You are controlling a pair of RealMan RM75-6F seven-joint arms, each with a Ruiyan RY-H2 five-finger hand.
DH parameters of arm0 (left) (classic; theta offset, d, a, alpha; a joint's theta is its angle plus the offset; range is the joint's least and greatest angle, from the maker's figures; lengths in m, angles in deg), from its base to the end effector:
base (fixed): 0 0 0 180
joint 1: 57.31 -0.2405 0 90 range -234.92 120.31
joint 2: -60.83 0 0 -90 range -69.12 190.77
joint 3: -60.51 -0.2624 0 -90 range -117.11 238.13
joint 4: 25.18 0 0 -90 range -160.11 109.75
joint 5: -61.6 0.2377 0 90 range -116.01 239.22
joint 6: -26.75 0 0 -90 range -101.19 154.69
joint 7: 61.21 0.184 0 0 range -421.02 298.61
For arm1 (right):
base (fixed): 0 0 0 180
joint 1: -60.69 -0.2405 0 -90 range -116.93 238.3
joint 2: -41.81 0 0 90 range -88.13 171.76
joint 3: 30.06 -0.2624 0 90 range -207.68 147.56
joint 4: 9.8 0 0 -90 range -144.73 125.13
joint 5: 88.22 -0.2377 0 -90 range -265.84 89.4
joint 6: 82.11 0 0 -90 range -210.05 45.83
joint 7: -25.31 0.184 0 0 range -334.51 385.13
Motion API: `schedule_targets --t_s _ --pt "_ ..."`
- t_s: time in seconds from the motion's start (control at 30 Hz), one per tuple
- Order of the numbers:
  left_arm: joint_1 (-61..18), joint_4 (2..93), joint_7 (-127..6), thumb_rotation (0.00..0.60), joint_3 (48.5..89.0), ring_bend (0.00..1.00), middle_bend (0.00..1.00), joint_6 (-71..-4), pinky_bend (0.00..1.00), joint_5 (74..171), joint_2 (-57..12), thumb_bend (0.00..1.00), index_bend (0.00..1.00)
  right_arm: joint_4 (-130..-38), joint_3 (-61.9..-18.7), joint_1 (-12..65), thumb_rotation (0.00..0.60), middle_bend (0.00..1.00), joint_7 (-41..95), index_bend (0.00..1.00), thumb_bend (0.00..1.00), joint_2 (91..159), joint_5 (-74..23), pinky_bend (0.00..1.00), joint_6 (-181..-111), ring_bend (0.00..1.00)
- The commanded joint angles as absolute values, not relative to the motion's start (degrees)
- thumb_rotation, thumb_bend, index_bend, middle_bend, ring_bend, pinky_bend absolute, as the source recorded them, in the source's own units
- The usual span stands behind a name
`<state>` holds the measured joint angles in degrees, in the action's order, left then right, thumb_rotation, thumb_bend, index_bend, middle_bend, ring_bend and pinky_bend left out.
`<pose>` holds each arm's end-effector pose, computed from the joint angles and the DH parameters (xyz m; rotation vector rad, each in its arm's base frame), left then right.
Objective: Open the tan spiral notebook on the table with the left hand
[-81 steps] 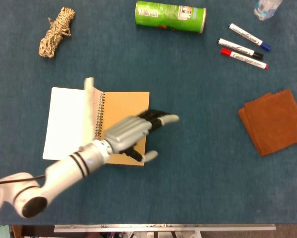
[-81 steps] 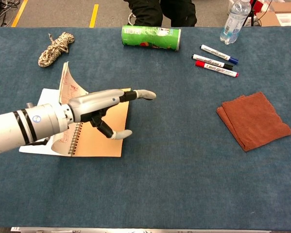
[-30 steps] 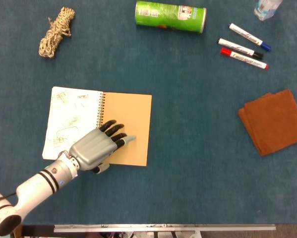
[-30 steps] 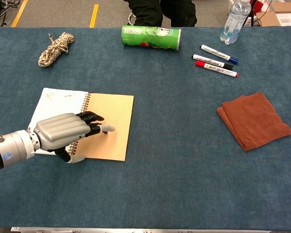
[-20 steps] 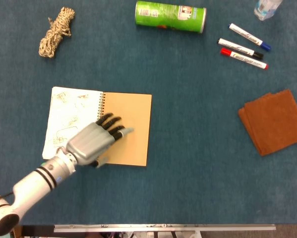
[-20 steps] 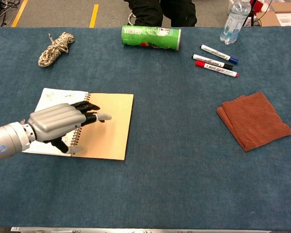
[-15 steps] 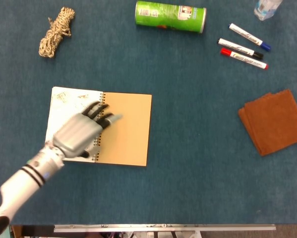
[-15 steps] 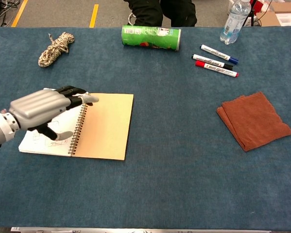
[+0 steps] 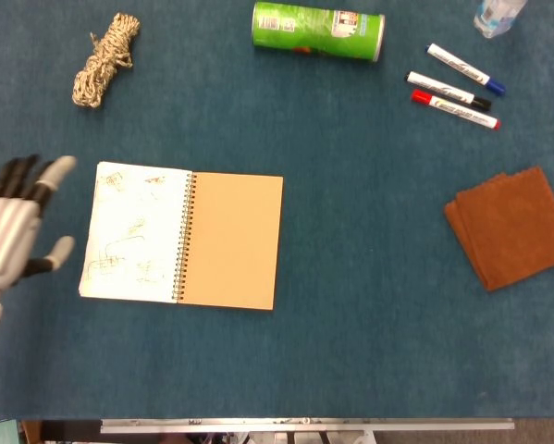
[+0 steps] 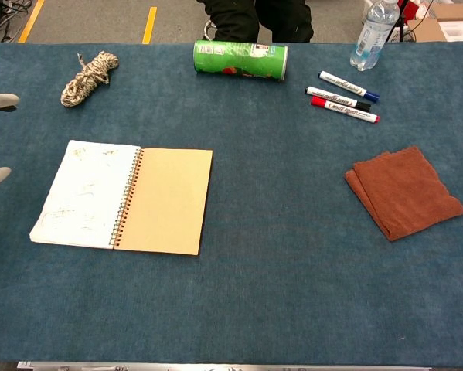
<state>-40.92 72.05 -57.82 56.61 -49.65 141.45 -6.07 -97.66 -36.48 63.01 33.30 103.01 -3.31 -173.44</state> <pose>-0.2945 0.2496 0.0714 -1.5706 -1.0717 -0.8660 -0.3615 -0.1936 0.1943 1.2043 -0.8473 0.9247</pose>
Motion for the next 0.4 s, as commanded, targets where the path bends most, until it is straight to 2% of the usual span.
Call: schedule_targets --t_s 0.03,0.23,0.4 --pt "-44.74 70.38 -56.87 0.6 56.84 0.0 0.11 -54.76 0.0 140.39 -7.21 0.29 0.06 -100.03 -36.64 61.97 0.6 0.29 30.97 0.38 0.19 102.17 -4.29 0.31 -171.46 0.19" --pt "-48.06 68.5 -55.1 0.6 57.37 0.0 0.11 -58.3 0.0 139.85 -8.39 0.3 0.06 -101.72 -36.67 61.05 0.6 0.29 29.88 0.38 0.19 101.73 -3.59 0.3 -170.87 0.19" --pt "-48.84 68.19 -55.98 0.6 58.15 0.0 0.11 -58.24 0.0 139.81 -8.37 0.29 0.06 -102.34 -36.45 60.39 0.6 0.29 29.06 0.38 0.19 101.74 -3.67 0.3 -169.8 0.19"
